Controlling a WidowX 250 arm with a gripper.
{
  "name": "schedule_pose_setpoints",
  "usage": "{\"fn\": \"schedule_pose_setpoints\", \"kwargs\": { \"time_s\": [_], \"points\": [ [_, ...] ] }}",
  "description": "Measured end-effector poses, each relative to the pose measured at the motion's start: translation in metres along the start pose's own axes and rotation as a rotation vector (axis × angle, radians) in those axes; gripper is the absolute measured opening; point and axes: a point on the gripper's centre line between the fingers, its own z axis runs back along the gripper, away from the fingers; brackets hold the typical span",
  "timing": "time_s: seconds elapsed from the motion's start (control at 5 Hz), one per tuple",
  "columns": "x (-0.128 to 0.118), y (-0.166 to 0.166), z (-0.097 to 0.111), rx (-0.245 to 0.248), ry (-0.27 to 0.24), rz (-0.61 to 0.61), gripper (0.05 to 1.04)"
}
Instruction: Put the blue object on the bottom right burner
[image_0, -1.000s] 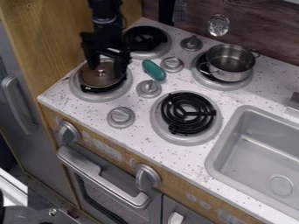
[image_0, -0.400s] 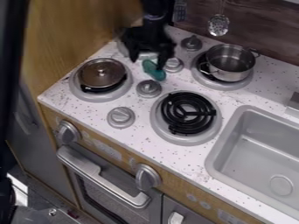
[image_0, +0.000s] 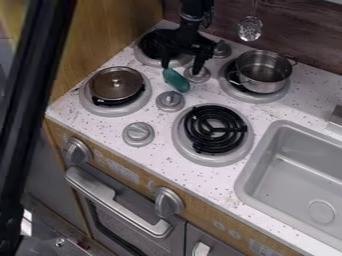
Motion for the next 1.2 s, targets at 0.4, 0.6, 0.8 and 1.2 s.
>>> {"fn": "schedule_pose_setpoints", "kwargs": {
  "time_s": [0.4, 0.6, 0.8, 1.2],
  "points": [
    [0.001, 0.007, -0.020, 0.058, 0.030, 0.094, 0.997],
    [-0.006, 0.007, -0.032, 0.033, 0.053, 0.108, 0.997],
    [-0.015, 0.010, -0.043, 0.047, 0.086, 0.105, 0.965],
    [-0.027, 0.008, -0.046, 0.028, 0.088, 0.091, 0.444]
  ]
}}
